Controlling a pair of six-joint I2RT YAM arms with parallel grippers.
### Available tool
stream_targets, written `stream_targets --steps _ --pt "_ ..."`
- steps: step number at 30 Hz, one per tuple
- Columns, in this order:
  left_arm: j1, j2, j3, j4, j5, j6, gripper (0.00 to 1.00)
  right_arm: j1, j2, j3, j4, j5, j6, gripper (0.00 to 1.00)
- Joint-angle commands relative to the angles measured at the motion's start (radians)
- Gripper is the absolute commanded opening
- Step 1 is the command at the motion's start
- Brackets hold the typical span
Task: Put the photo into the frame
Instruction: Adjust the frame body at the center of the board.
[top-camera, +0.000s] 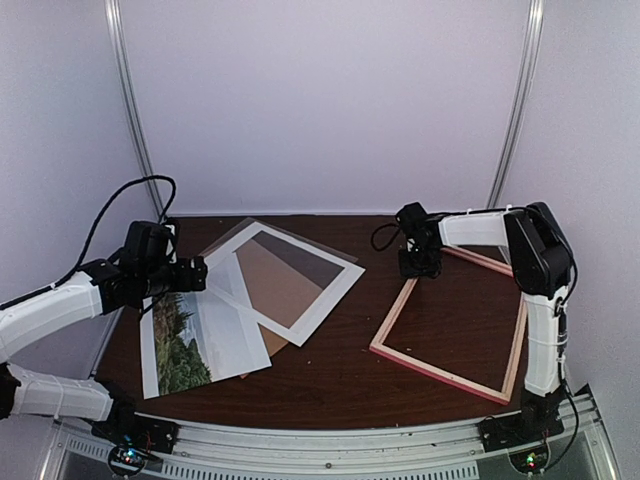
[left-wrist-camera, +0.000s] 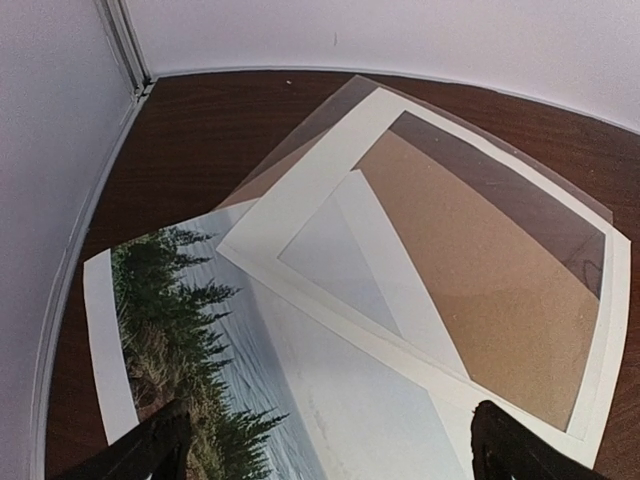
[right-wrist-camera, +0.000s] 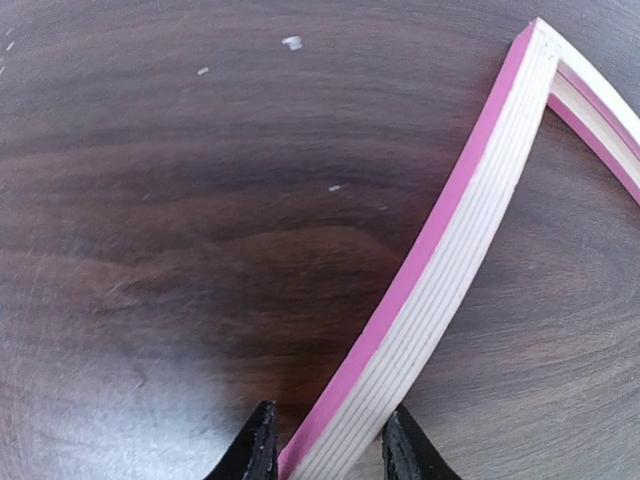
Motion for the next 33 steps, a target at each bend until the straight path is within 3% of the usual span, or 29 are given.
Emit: stream_targets --steps 1,20,28,33 --pt "-0.004 0.009 0.034 0.022 0.008 -0.007 0.98 0.055 0.034 -0.001 -0.092 -0.096 -0.125 0.32" --pt "-0.003 0.160 0.047 0.008 0.023 -0.012 0.98 0.164 -0.003 0.017 -0.130 -0.232 -0.260 0.30" --pt "-0.004 0.178 0.044 0.011 0.026 -0.014 0.98 0.177 -0.014 0.018 -0.137 -0.282 -0.274 0.35" --pt "-0.002 0.181 0.033 0.012 0.033 -0.013 0.98 0.178 -0.045 0.038 -0.149 -0.203 -0.271 0.48"
